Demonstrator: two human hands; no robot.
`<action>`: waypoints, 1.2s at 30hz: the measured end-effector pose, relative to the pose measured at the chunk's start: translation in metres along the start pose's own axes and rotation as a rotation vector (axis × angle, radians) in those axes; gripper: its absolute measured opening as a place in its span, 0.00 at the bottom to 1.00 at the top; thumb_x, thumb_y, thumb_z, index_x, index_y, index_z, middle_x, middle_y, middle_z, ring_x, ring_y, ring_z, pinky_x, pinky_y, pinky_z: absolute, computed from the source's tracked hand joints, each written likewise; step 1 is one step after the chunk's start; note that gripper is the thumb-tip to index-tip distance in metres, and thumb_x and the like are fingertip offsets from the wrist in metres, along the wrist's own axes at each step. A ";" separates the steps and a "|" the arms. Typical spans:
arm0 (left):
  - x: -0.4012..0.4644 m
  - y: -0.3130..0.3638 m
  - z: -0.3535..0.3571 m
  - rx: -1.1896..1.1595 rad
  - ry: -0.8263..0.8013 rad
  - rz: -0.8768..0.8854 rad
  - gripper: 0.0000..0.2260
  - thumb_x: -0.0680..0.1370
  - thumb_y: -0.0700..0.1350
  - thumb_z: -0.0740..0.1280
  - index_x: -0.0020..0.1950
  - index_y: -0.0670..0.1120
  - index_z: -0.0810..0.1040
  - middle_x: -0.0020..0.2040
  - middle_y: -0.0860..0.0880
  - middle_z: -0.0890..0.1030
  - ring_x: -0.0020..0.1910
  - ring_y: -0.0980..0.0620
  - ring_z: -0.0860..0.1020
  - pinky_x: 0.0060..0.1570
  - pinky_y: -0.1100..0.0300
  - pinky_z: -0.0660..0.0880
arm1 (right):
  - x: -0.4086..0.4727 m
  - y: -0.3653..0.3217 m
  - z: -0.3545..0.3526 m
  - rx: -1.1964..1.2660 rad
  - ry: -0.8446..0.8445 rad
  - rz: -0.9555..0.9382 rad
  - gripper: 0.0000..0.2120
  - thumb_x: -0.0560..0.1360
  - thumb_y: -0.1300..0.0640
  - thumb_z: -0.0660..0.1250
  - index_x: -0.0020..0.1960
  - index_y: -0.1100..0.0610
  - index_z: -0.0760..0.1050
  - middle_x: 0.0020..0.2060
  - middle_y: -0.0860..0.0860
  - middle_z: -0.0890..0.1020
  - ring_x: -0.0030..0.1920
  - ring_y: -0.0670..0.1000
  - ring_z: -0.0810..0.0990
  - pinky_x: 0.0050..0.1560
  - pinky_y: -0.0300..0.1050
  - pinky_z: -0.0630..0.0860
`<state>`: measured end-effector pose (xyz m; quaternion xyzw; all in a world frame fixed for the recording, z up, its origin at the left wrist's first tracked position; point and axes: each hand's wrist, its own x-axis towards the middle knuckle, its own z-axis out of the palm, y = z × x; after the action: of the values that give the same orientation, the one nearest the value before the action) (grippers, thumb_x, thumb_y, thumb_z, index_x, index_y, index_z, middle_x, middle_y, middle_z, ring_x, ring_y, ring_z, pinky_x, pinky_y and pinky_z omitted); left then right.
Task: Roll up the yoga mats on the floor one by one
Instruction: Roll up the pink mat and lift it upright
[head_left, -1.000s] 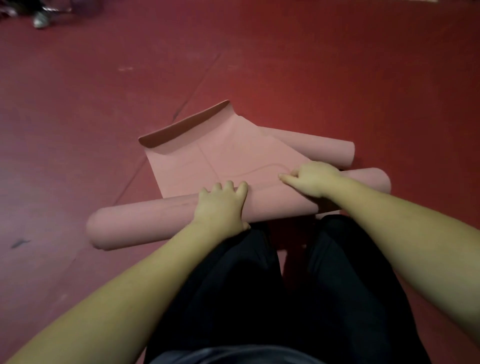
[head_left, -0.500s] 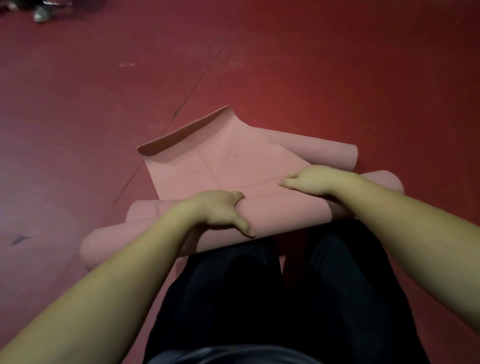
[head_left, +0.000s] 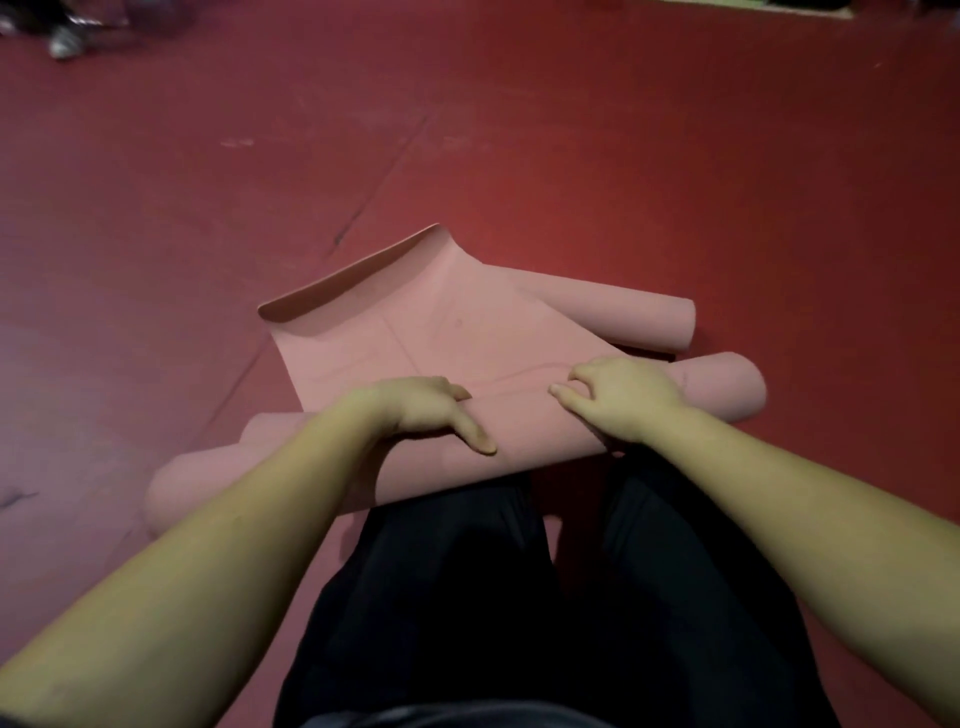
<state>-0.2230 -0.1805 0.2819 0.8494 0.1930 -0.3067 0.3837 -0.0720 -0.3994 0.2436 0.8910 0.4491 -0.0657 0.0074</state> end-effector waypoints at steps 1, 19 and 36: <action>-0.003 0.001 0.002 0.080 0.081 0.042 0.38 0.60 0.64 0.75 0.67 0.52 0.75 0.61 0.52 0.75 0.62 0.50 0.73 0.65 0.52 0.70 | 0.001 0.001 0.001 0.008 0.000 -0.002 0.30 0.74 0.29 0.44 0.45 0.49 0.75 0.52 0.52 0.82 0.55 0.57 0.79 0.42 0.46 0.65; -0.045 0.019 0.043 0.513 0.344 0.069 0.38 0.61 0.69 0.73 0.64 0.52 0.68 0.57 0.47 0.79 0.54 0.43 0.78 0.49 0.53 0.75 | 0.031 -0.009 -0.056 0.097 -0.505 0.107 0.38 0.77 0.30 0.50 0.68 0.59 0.74 0.69 0.59 0.74 0.66 0.59 0.73 0.64 0.49 0.66; -0.009 0.003 0.016 0.087 -0.002 0.042 0.36 0.61 0.64 0.77 0.66 0.53 0.75 0.59 0.54 0.80 0.58 0.50 0.76 0.64 0.54 0.71 | -0.005 0.007 -0.030 0.063 -0.171 -0.021 0.26 0.78 0.31 0.50 0.51 0.49 0.77 0.49 0.46 0.80 0.52 0.53 0.78 0.48 0.49 0.74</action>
<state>-0.2334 -0.1956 0.2814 0.8688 0.1613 -0.3076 0.3529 -0.0660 -0.4057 0.2732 0.8771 0.4541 -0.1558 0.0171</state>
